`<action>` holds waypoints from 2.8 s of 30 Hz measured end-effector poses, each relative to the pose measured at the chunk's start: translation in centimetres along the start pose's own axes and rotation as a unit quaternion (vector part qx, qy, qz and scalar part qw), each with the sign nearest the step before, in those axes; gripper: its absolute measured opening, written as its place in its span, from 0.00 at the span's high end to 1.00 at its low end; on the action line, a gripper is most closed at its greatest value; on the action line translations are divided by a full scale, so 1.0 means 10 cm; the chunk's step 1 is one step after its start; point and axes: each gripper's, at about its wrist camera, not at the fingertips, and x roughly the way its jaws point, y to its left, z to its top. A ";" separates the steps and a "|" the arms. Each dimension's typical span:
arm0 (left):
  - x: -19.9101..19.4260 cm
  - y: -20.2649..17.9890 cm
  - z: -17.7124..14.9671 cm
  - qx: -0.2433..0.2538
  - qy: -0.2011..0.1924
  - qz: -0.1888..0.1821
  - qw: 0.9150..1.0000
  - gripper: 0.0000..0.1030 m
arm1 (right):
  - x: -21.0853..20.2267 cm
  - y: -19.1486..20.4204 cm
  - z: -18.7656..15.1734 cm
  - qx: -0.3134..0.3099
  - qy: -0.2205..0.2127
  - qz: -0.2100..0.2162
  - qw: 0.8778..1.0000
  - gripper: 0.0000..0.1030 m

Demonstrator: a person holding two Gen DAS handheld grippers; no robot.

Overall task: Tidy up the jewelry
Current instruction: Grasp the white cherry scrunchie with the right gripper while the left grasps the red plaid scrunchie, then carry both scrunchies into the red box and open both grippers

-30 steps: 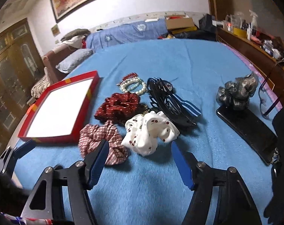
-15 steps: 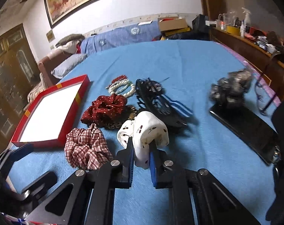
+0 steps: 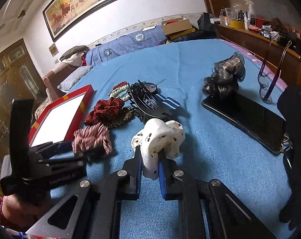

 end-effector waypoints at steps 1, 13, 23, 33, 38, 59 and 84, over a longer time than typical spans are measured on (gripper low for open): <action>-0.01 0.01 -0.01 -0.004 -0.005 -0.002 1.000 0.81 | -0.01 0.00 0.00 0.001 -0.002 0.002 1.000 0.85; -0.51 0.11 -0.11 -0.022 -0.072 -0.026 0.997 0.86 | -0.21 0.15 0.02 -0.018 -0.036 0.024 0.999 0.85; -0.74 0.27 -0.14 -0.035 -0.101 -0.009 0.994 0.85 | -0.26 0.42 0.07 -0.049 -0.043 0.036 0.997 0.85; -0.86 0.52 -0.19 -0.058 -0.118 0.020 0.991 0.85 | -0.23 0.74 0.18 -0.076 -0.042 0.058 0.995 0.85; -0.88 0.64 -0.20 -0.067 -0.121 0.041 0.990 0.85 | -0.18 0.91 0.24 -0.090 -0.037 0.071 0.993 0.85; -1.16 1.71 -0.10 -0.134 -0.139 0.104 0.976 0.85 | 0.24 1.75 0.68 -0.141 -0.010 0.130 0.981 0.85; -0.39 2.82 0.56 -0.204 -0.060 0.115 0.970 0.85 | 2.01 2.56 1.38 -0.117 0.082 0.128 0.982 0.84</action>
